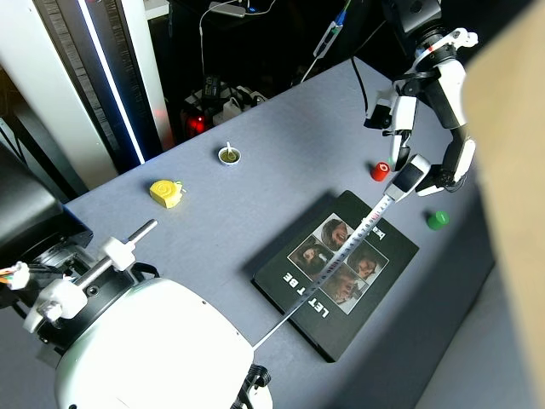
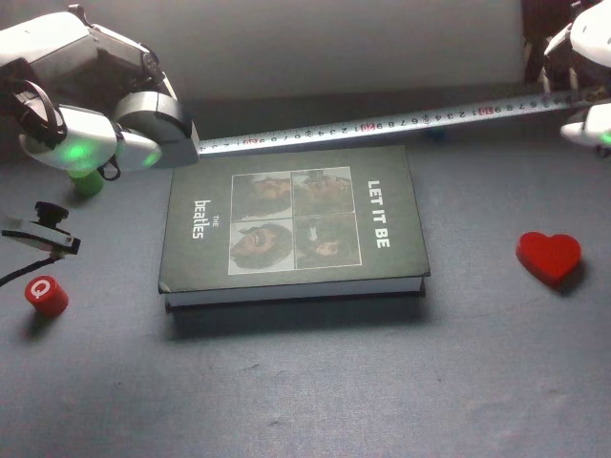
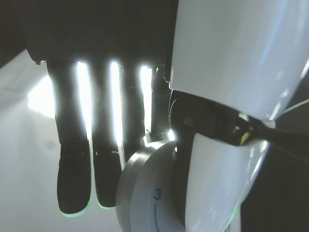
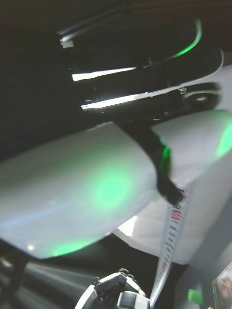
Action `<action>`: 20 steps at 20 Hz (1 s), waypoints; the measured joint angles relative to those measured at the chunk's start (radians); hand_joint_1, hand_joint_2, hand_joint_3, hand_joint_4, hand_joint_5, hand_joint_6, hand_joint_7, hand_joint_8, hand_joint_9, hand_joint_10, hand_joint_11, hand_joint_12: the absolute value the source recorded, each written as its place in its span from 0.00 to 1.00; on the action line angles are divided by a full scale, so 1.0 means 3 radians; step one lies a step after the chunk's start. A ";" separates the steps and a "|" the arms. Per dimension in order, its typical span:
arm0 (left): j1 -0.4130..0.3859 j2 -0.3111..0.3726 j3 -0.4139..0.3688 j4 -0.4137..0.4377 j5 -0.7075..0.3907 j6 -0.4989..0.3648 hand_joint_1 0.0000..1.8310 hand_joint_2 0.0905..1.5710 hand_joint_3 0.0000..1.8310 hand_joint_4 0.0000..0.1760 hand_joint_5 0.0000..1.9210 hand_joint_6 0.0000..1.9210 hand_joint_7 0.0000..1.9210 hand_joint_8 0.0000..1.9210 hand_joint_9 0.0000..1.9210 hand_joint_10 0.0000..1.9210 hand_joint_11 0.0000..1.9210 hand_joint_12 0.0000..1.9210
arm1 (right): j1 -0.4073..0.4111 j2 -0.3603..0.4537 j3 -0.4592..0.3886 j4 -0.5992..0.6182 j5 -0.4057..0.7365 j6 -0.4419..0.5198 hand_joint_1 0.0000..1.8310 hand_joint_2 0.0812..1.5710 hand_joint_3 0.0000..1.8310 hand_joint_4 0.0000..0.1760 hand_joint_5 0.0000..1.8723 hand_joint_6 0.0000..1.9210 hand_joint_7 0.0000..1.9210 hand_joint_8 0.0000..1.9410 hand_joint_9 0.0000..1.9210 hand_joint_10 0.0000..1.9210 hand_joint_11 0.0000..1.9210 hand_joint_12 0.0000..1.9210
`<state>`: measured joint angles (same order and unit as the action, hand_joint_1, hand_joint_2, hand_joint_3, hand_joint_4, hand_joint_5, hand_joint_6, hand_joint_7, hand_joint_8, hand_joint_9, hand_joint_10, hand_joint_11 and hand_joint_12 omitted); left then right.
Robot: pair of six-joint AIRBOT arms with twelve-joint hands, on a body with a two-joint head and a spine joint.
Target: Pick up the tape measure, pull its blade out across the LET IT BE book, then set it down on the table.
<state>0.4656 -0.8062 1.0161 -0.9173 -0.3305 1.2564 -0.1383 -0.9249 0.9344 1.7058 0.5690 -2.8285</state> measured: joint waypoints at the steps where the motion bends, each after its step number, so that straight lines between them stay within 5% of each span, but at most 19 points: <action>1: -0.0001 0.0000 0.0000 0.0004 -0.0005 0.0004 0.74 0.73 0.00 0.00 0.41 0.57 0.45 0.64 0.42 0.74 0.37 0.70 | 0.0000 0.0000 -0.0008 0.0000 0.0004 -0.0001 0.33 0.64 0.00 0.00 0.15 0.00 0.13 0.00 0.13 0.00 0.00 0.44; 3: -0.0009 0.0000 0.0000 0.0015 -0.0018 0.0042 0.74 0.74 0.00 0.00 0.41 0.59 0.44 0.64 0.41 0.74 0.37 0.70 | 0.0004 0.0000 -0.0019 -0.0019 0.0011 -0.0001 0.23 0.61 0.00 0.15 0.06 0.00 0.04 0.00 0.05 0.00 0.00 0.29; 6: -0.0036 0.0003 0.0000 0.0010 -0.0041 0.0103 0.74 0.73 0.00 0.00 0.42 0.58 0.44 0.64 0.41 0.74 0.37 0.70 | 0.0004 0.0006 -0.0050 -0.0019 0.0010 -0.0005 0.10 0.59 0.00 0.35 0.03 0.00 0.00 0.00 0.03 0.00 0.00 0.23; 9: -0.0036 0.0023 0.0000 0.0025 -0.0006 0.0104 0.74 0.73 0.00 0.00 0.42 0.57 0.46 0.63 0.41 0.74 0.37 0.70 | 0.0041 0.0072 -0.0148 0.0001 0.0009 -0.0022 0.00 0.59 0.00 0.37 0.02 0.00 0.00 0.00 0.02 0.00 0.00 0.21; 13: -0.0022 0.0038 0.0074 -0.0001 0.0053 0.0099 0.74 0.73 0.00 0.00 0.41 0.58 0.46 0.62 0.42 0.74 0.37 0.70 | 0.0178 0.0211 -0.0394 -0.0102 0.0003 -0.0067 0.00 0.60 0.00 0.39 0.02 0.00 0.00 0.00 0.01 0.00 0.00 0.22; 20: 0.0103 0.0045 0.0273 -0.0020 0.0315 -0.0071 0.74 0.73 0.00 0.00 0.42 0.55 0.45 0.64 0.42 0.74 0.38 0.70 | 0.0369 0.0539 -0.0557 -0.0399 -0.0701 0.0287 0.03 0.59 0.00 0.40 0.03 0.00 0.00 0.00 0.02 0.00 0.00 0.25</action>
<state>0.4965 -0.7929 1.0981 -0.9234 -0.2359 1.2350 -0.0277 -0.7631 0.7673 1.5860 0.3588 -2.7422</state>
